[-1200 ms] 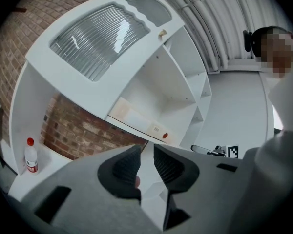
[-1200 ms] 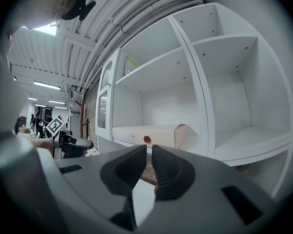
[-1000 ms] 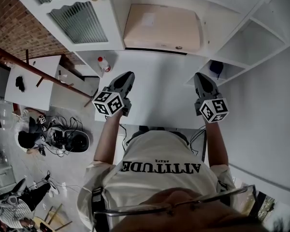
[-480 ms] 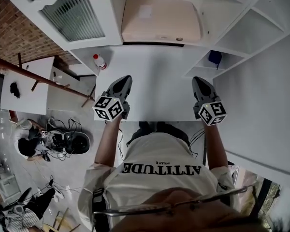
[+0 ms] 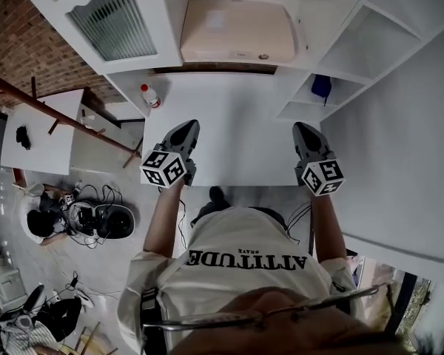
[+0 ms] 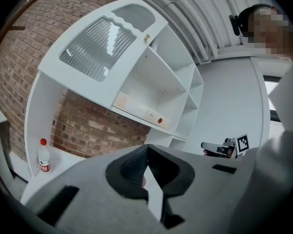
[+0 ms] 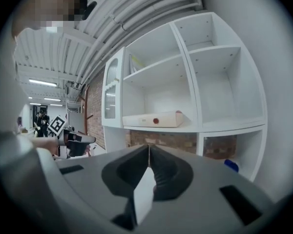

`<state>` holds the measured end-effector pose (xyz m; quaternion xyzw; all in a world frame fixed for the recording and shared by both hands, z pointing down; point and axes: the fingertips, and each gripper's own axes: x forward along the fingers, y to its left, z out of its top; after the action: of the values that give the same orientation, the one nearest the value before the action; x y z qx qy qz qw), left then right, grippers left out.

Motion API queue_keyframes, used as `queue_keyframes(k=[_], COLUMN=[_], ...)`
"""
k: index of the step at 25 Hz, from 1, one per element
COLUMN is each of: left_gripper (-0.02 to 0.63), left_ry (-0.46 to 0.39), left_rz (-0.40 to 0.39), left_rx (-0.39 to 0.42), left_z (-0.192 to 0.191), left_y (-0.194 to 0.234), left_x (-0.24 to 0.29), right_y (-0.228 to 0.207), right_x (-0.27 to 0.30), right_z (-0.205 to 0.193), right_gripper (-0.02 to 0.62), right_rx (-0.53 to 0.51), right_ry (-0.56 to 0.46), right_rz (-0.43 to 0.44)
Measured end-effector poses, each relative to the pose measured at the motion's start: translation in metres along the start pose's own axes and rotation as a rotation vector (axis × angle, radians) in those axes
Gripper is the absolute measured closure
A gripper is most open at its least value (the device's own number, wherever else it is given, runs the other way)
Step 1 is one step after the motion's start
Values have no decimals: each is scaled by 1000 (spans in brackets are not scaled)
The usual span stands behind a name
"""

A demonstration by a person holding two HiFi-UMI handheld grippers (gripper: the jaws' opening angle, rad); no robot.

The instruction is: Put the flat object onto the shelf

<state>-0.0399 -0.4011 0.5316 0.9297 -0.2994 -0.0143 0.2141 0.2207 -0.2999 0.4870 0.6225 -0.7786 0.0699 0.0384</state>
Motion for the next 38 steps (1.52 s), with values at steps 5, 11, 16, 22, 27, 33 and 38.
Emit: queue_keyframes(k=[5, 11, 16, 22, 27, 33, 38], left_gripper=[583, 583, 583, 583, 583, 583, 583], left_ry=[-7, -20, -18, -30, -40, -38, -40], left_rz=[32, 69, 93, 151, 183, 186, 191], left_rx=[1, 4, 12, 8, 3, 18, 31], left_z=[-8, -23, -46, -70, -87, -94, -87], left_y=[-24, -60, -100, -137, -166, -185, -186], left_x=[-14, -37, -66, -112, -148, -177, -194], right_y=[4, 6, 10, 22, 35, 50, 63], right_x=[-30, -73, -116, -166, -204, -227, -236], right_z=[-4, -5, -10, -22, -26, -31, -29], right_gripper=[565, 565, 565, 565, 565, 565, 565], right_rx=[-35, -47, -32, -29, -28, -29, -36], right_ry=[4, -13, -40, -46, -58, -63, -61], right_rz=[26, 55, 68, 80, 97, 89, 78])
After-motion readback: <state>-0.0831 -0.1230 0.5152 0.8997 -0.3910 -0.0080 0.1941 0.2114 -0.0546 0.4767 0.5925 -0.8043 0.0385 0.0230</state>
